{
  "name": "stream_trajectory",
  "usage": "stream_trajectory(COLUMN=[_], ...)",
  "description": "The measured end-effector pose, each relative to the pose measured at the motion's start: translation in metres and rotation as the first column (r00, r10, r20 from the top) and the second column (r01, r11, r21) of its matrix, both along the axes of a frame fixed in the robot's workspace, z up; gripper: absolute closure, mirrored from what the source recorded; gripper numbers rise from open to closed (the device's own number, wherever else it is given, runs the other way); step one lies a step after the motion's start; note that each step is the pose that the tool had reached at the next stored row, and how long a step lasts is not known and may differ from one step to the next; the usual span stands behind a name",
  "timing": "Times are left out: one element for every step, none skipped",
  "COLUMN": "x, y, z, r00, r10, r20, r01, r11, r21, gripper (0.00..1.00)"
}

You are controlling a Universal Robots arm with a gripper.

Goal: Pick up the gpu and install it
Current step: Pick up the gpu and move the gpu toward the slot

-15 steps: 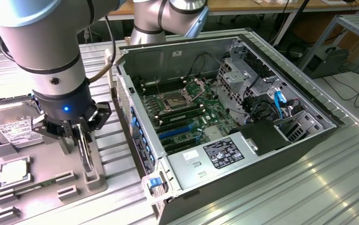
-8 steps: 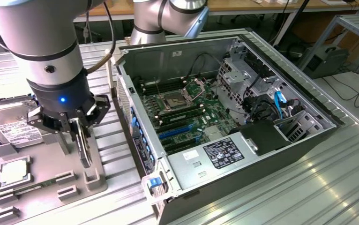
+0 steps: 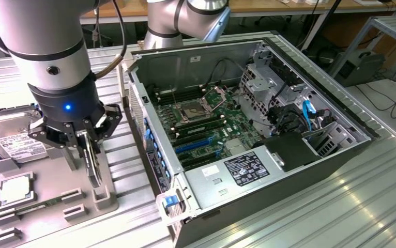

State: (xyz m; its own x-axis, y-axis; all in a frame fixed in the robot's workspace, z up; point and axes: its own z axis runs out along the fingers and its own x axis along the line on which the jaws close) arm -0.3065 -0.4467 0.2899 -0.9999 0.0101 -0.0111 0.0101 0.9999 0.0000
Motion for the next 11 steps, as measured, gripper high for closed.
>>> stream_trajectory(x=[0.0,0.0,0.0,0.0,0.0,0.0,0.0,0.0,0.0,0.0,0.0], y=[0.0,0.0,0.0001,0.0001,0.0001,0.0001,0.0001,0.0001,0.0001,0.0001,0.0001], z=[0.0007,0.0011,0.0013,0.0018,0.0028,0.0047,0.0078,0.011,0.0139,0.0173,0.0206], r00=[1.0,1.0,1.0,1.0,1.0,1.0,1.0,1.0,1.0,1.0,1.0], r10=[0.0,0.0,0.0,0.0,0.0,0.0,0.0,0.0,0.0,0.0,0.0], r20=[0.0001,0.0008,0.0013,0.0012,0.0012,0.0012,0.0013,0.0014,0.0015,0.0014,0.0013], r01=[0.0,0.0,0.0,0.0,0.0,0.0,0.0,0.0,0.0,0.0,0.0], r11=[1.0,1.0,1.0,1.0,1.0,1.0,1.0,1.0,1.0,1.0,1.0], r21=[-0.0011,-0.0008,-0.0007,-0.0008,-0.0009,-0.001,-0.001,-0.0012,-0.0012,-0.0014,-0.0014], gripper=[0.7,0.7,0.7,0.7,0.7,0.7,0.7,0.7,0.7,0.7,0.7])
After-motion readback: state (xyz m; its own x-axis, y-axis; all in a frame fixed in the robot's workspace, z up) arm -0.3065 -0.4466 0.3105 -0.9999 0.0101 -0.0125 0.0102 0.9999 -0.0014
